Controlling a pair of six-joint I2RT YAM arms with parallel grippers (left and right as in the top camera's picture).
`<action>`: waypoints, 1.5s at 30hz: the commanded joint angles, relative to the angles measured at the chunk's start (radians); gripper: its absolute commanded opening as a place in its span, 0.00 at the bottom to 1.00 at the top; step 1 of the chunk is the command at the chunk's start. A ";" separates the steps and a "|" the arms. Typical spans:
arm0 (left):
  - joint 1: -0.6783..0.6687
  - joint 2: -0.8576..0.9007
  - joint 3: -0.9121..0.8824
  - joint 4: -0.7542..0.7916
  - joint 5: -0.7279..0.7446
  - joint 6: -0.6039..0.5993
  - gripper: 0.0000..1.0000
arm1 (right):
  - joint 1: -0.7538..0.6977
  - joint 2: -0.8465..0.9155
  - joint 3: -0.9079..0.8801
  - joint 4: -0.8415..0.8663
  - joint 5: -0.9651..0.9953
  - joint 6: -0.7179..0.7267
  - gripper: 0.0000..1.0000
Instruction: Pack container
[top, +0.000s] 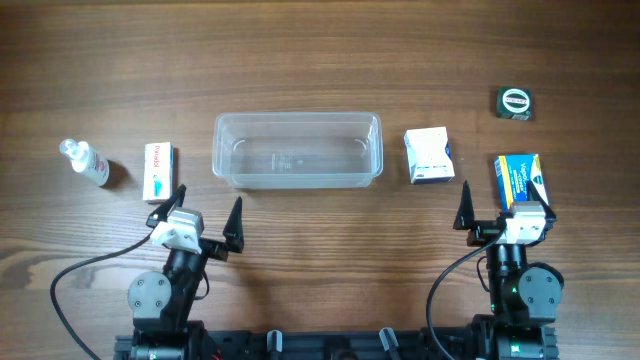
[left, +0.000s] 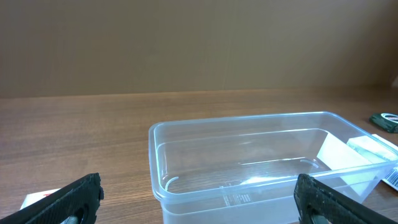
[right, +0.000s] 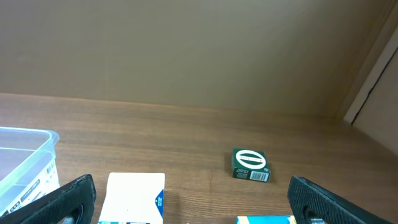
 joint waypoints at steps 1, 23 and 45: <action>0.005 -0.010 -0.005 -0.004 -0.010 0.016 1.00 | 0.004 -0.005 -0.001 -0.001 -0.051 0.118 1.00; 0.005 -0.010 -0.005 -0.003 -0.010 0.016 1.00 | 0.004 0.400 0.454 -0.129 -0.313 0.374 1.00; 0.005 -0.010 -0.005 -0.003 -0.010 0.016 1.00 | 0.040 1.665 1.200 -0.723 -0.128 0.125 1.00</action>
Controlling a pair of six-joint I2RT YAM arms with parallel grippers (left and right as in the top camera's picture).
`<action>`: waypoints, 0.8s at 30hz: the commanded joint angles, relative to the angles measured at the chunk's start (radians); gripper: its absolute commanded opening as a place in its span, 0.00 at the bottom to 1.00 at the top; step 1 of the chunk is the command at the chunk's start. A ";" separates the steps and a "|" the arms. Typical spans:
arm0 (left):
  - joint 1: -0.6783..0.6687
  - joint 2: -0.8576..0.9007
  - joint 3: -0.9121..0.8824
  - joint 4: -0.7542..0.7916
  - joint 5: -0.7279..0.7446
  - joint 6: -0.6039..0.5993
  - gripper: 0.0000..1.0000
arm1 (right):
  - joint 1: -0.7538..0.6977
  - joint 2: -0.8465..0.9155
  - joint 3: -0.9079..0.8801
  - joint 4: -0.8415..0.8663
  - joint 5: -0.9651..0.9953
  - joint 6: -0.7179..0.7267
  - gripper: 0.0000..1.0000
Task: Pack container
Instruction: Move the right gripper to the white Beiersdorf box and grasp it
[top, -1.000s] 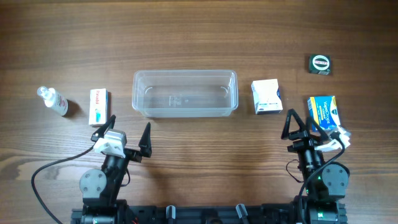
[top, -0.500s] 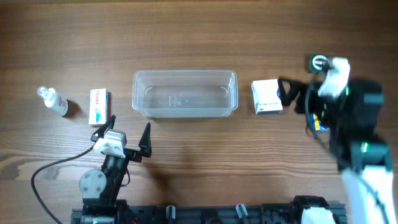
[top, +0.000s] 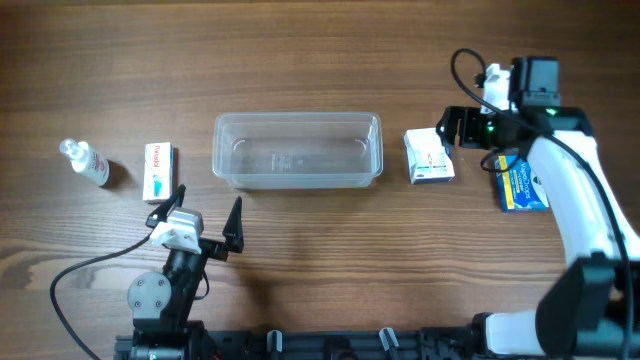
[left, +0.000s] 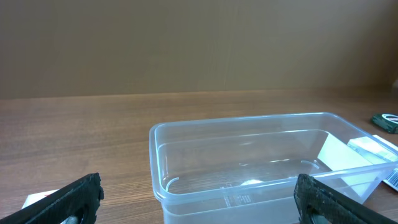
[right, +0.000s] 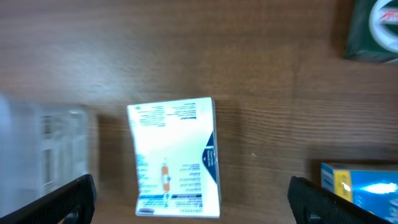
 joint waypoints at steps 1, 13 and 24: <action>0.005 -0.006 -0.005 -0.003 -0.007 0.016 1.00 | 0.040 0.098 0.008 0.042 0.037 0.019 1.00; 0.005 -0.006 -0.005 -0.003 -0.007 0.016 1.00 | 0.174 0.219 -0.029 0.069 0.253 -0.004 1.00; 0.005 -0.006 -0.005 -0.003 -0.007 0.016 1.00 | 0.174 0.267 -0.057 0.053 0.201 -0.026 1.00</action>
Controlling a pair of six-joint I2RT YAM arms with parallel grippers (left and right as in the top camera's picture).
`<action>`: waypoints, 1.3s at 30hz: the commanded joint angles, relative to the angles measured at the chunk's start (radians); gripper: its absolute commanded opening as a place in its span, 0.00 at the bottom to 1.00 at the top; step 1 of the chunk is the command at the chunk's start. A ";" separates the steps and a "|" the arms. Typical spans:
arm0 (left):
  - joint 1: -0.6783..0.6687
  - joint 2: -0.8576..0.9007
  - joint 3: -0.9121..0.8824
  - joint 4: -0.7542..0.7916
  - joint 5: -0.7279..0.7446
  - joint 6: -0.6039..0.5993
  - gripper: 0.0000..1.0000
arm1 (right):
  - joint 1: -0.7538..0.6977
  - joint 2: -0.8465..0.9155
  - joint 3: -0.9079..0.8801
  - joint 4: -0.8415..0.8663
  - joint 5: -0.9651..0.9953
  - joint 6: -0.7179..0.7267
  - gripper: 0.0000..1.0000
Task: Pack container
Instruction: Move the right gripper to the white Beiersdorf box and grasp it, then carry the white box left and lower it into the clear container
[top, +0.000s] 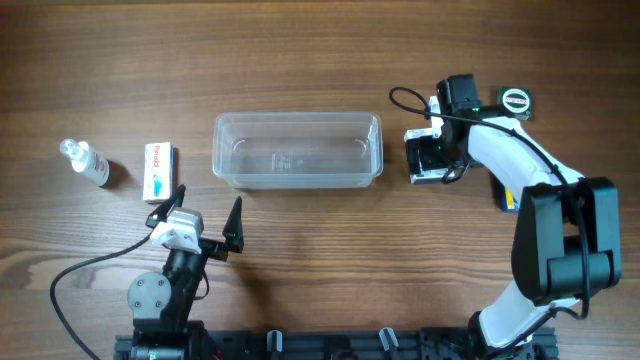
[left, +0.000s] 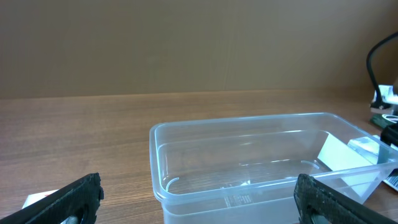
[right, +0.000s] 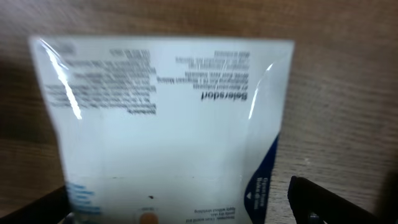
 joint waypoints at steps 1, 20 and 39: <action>0.005 -0.006 -0.005 -0.003 -0.007 0.016 1.00 | 0.000 0.024 -0.011 0.009 -0.015 -0.013 1.00; 0.005 -0.006 -0.005 -0.003 -0.007 0.016 1.00 | 0.001 -0.086 0.404 -0.322 -0.230 0.036 0.58; 0.005 -0.006 -0.005 -0.003 -0.007 0.016 1.00 | 0.553 0.034 0.560 -0.266 -0.013 0.679 0.58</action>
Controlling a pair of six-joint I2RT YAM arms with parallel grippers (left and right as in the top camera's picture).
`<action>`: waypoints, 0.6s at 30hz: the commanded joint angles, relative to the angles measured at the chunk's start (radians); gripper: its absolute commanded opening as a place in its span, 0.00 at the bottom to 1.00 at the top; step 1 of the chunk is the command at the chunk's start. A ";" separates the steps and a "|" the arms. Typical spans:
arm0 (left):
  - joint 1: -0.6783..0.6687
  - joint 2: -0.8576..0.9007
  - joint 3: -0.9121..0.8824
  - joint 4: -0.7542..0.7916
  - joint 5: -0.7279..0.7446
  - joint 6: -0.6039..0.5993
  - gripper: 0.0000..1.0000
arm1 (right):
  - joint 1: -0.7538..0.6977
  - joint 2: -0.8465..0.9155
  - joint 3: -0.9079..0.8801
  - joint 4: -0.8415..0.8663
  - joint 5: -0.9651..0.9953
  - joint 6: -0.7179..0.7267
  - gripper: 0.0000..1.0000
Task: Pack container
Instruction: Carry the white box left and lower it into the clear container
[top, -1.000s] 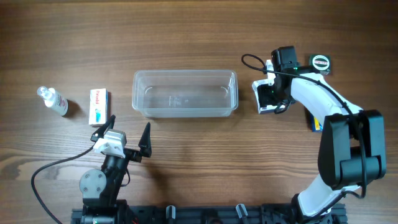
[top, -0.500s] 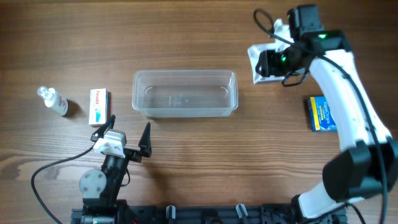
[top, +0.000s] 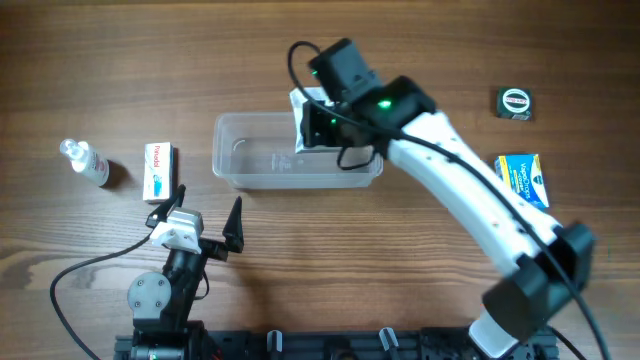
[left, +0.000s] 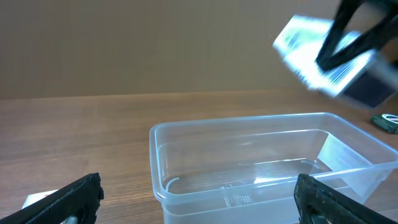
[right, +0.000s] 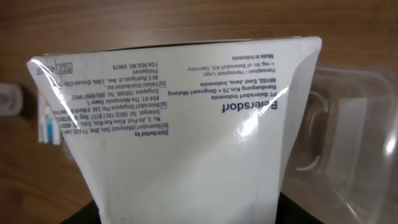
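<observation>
The clear plastic container (top: 228, 160) lies at mid-table and has nothing in it; in the left wrist view its rim (left: 186, 124) is close ahead. My right gripper (top: 313, 122) is shut on the white medicine box (top: 303, 118), held tilted in the air over the container's middle. That box fills the right wrist view (right: 180, 118) and shows high at the right in the left wrist view (left: 323, 53). My left gripper (top: 207, 224) rests open near the front edge, short of the container.
A small spray bottle (top: 85, 160) and a red-and-white box (top: 158, 170) lie left of the container. A blue box (top: 522, 180) and a green tin (top: 514, 101) lie at the right. The right arm spans the table from front right to the container.
My right gripper was down over the white box on the table right of the container. Now it is shut on that box and holds it above the container. The left arm has not moved.
Both grippers first rested open at the front edge. Then the right gripper was out above the white box, then low and close over it. Now the box is off the table and over the container. The left gripper stayed where it was.
</observation>
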 joint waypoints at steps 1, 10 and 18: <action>0.005 -0.006 -0.005 -0.003 -0.007 0.016 1.00 | 0.034 0.101 0.010 0.021 0.062 0.087 0.59; 0.005 -0.006 -0.005 -0.003 -0.007 0.016 1.00 | 0.057 0.254 0.010 0.072 0.092 0.107 0.61; 0.005 -0.006 -0.005 -0.003 -0.007 0.016 1.00 | 0.057 0.301 0.009 0.107 0.092 0.107 0.63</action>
